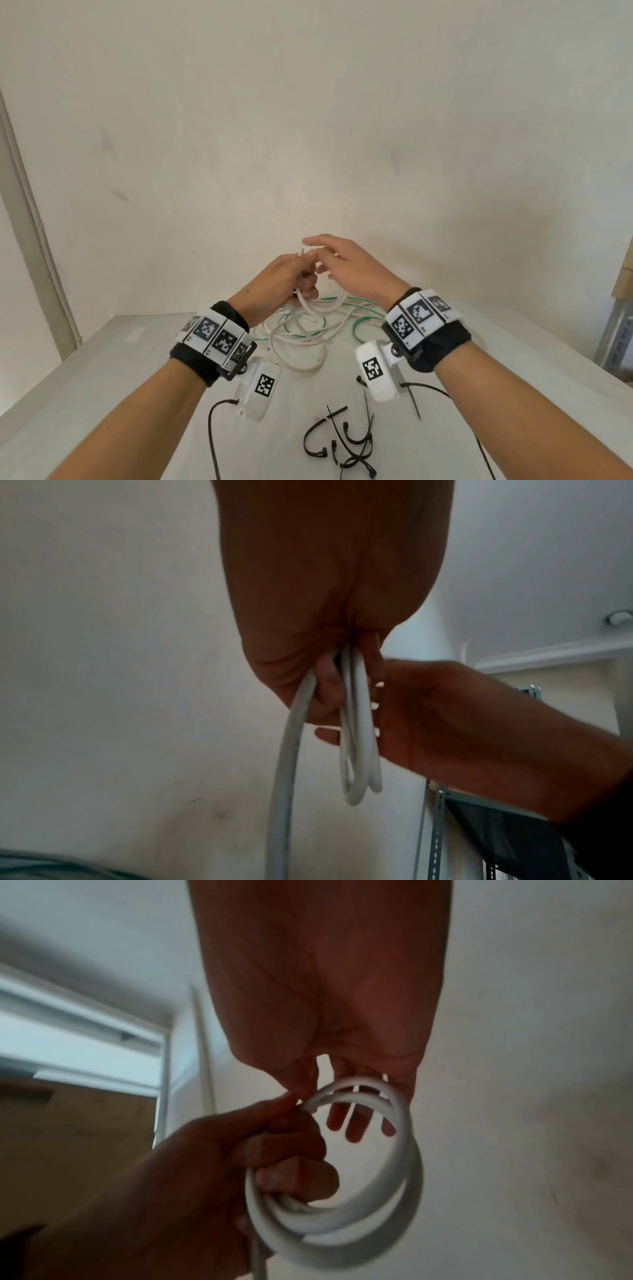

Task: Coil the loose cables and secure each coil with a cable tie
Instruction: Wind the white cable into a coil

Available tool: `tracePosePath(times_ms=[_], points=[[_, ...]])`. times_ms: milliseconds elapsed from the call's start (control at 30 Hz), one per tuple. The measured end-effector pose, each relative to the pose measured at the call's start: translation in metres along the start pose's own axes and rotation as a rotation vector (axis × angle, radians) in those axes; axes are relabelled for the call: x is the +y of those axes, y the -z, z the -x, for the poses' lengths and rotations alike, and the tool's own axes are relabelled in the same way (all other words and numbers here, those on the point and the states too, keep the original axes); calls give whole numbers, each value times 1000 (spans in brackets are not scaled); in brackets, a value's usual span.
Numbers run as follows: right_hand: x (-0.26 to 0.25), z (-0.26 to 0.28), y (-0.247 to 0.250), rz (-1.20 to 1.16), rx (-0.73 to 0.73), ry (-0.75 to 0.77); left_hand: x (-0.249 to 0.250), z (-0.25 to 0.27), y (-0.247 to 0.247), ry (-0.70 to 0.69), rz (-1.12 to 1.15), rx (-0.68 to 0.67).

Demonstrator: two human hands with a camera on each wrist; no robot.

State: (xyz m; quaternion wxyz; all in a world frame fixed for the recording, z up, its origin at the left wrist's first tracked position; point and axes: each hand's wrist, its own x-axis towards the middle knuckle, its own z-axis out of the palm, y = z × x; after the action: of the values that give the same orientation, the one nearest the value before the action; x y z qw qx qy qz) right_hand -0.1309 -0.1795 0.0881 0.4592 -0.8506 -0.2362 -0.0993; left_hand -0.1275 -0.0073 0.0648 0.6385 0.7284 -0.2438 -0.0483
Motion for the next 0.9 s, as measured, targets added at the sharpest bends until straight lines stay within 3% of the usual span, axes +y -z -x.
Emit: tracePosePath(times_ms=[100,267,400,500,633,900], points=[[-9,1,-1,190,29,153,7,5,1,3,-109,-48],[-12,-1,11,173,26,232,14,9,13,32,-298,-129],[-11,-7,15,119,-32,252,17,11,13,20,-293,-145],[-6,-6,9,-11,28,213,20,13,13,-9,-271,-104],[3,-3,4,-355,122,66,17,16,13,-27,-254,-51],[-1,7,-18,-414,-50,-148,15,12,15,33,-83,-62]])
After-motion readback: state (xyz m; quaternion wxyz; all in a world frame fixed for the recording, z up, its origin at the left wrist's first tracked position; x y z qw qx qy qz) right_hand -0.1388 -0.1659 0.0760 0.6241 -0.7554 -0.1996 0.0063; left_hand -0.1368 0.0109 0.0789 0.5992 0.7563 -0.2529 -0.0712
